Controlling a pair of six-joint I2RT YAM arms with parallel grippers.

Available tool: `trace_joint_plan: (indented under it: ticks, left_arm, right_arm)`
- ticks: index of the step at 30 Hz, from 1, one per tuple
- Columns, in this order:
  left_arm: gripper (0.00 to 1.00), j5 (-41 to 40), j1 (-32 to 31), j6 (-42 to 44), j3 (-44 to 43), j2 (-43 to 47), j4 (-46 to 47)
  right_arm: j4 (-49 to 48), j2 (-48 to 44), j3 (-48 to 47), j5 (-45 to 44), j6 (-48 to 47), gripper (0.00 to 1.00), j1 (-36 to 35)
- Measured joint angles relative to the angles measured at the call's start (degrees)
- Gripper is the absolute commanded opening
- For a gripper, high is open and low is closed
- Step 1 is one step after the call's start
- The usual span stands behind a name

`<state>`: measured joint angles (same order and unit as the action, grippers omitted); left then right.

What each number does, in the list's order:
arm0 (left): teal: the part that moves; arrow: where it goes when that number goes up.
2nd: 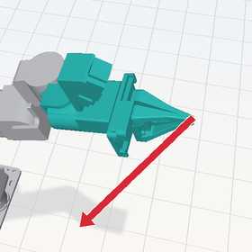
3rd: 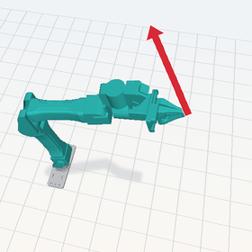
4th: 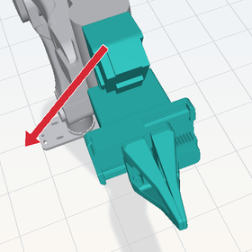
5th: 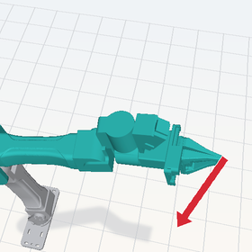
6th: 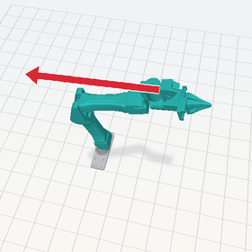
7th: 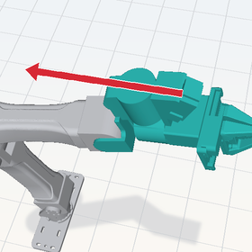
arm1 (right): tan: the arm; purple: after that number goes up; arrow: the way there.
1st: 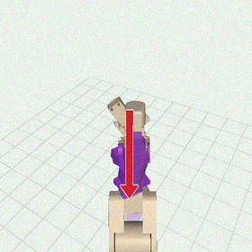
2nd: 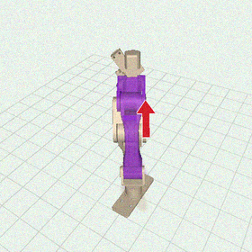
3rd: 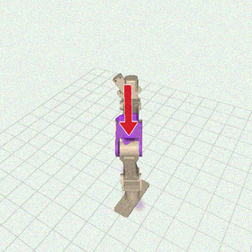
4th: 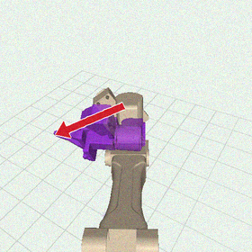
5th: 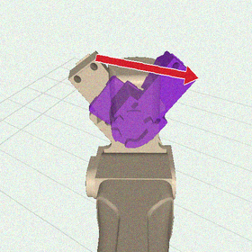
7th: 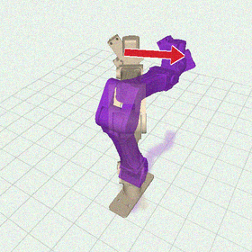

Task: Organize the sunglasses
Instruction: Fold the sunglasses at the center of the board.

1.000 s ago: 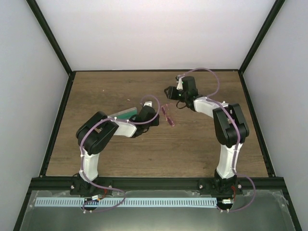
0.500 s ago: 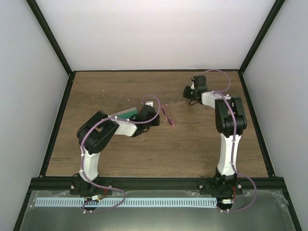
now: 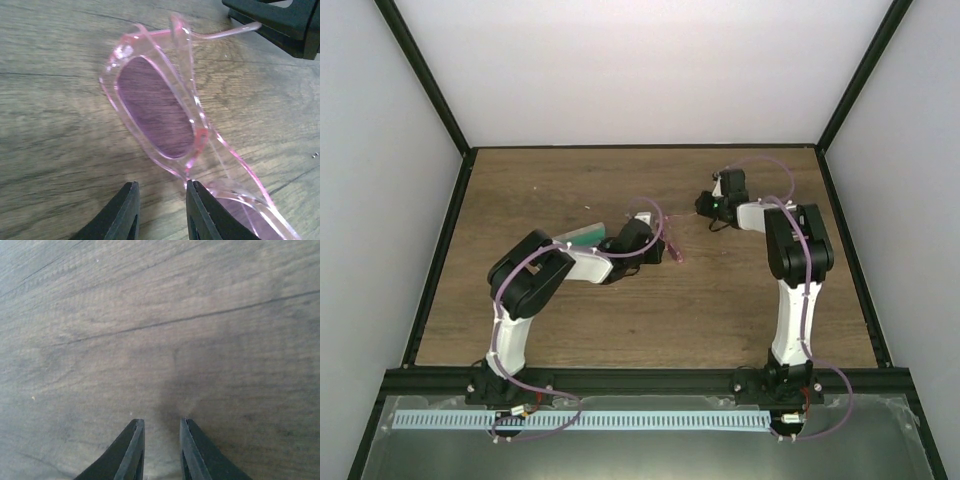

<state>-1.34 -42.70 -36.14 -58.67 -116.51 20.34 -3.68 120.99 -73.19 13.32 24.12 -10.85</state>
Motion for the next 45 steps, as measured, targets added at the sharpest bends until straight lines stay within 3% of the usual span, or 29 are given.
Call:
trace_joint_plan:
  ticks: [34, 41, 45]
  left_arm:
    - [0.28, -0.2, -2.4, -1.4, -1.1, -0.7, -0.3]
    - [0.31, -1.0, -2.6, -1.2, -0.2, -0.3, 0.4]
    - [0.34, -1.2, -2.6, -1.1, 5.3, 3.8, 0.9]
  right_arm:
    - [-9.8, -13.8, 22.3, -2.1, 2.1, 0.15, -7.0]
    - [-8.3, -18.0, 26.9, -2.1, 2.2, 0.27, -8.3]
    - [-7.3, -19.4, 27.7, -2.5, 2.3, 0.32, -8.5]
